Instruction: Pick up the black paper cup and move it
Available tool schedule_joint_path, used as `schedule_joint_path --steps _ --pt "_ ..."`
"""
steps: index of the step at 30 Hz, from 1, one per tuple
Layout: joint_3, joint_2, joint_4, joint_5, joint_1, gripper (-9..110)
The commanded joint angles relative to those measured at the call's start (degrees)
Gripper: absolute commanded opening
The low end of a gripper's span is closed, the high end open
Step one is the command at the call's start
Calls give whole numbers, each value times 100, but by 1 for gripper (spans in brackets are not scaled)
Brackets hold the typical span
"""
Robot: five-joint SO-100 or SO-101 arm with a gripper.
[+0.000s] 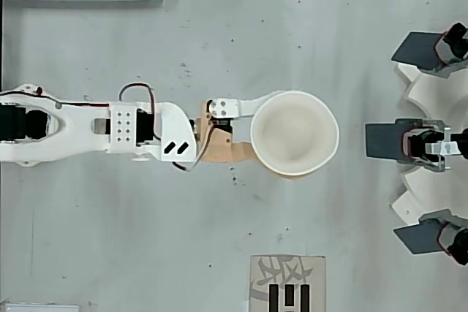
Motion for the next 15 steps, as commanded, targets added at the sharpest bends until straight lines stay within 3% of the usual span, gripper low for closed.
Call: schedule_joint_path --steps 1,15 --pt "-501 0 35 -9 105 11" --pt "-844 -343 158 26 158 11"
